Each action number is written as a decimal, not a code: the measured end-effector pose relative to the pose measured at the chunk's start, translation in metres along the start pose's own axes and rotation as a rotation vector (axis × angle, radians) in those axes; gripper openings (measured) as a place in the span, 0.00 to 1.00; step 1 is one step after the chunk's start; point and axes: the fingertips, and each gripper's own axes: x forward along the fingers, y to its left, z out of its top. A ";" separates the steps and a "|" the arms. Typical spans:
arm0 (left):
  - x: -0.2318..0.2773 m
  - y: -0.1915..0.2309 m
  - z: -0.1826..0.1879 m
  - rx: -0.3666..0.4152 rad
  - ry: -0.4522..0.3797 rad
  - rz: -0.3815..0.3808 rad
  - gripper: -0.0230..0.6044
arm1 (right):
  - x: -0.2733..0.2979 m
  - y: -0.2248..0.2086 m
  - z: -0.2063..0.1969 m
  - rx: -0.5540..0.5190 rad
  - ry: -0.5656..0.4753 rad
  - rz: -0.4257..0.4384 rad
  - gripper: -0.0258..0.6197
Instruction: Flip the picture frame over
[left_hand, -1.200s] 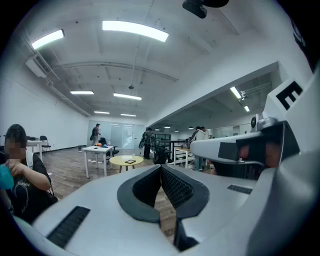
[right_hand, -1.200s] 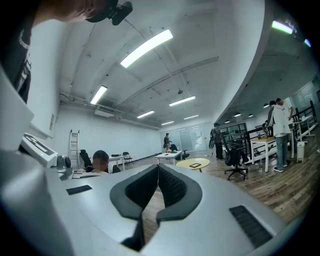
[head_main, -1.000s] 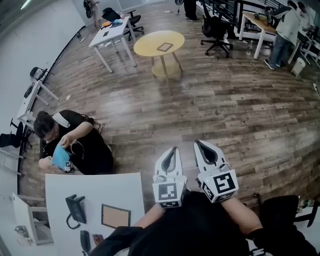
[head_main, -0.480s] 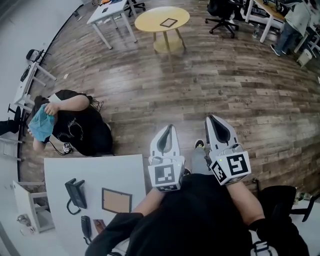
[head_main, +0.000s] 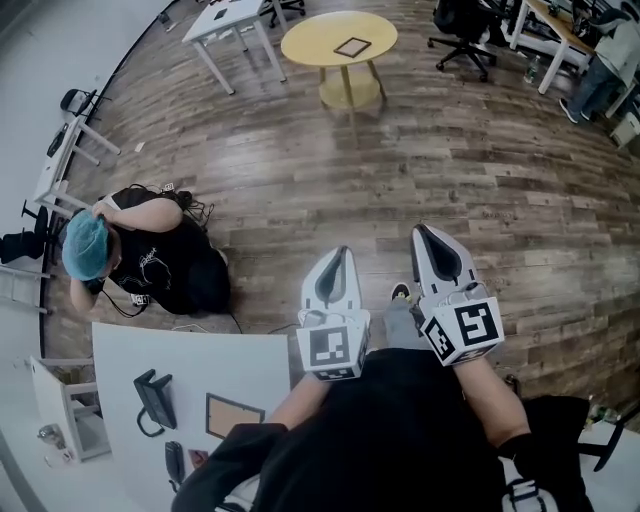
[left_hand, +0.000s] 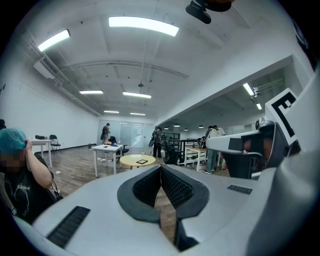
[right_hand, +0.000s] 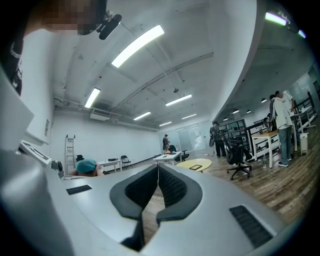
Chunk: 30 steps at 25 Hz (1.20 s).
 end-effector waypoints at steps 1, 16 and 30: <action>0.013 0.000 0.004 0.001 0.002 -0.004 0.07 | 0.011 -0.009 0.002 0.003 -0.003 0.004 0.07; 0.202 -0.005 0.038 0.047 0.013 0.022 0.07 | 0.143 -0.163 0.036 0.018 -0.020 0.023 0.07; 0.273 -0.016 0.039 0.084 0.043 0.037 0.07 | 0.184 -0.244 0.026 0.101 -0.023 -0.003 0.07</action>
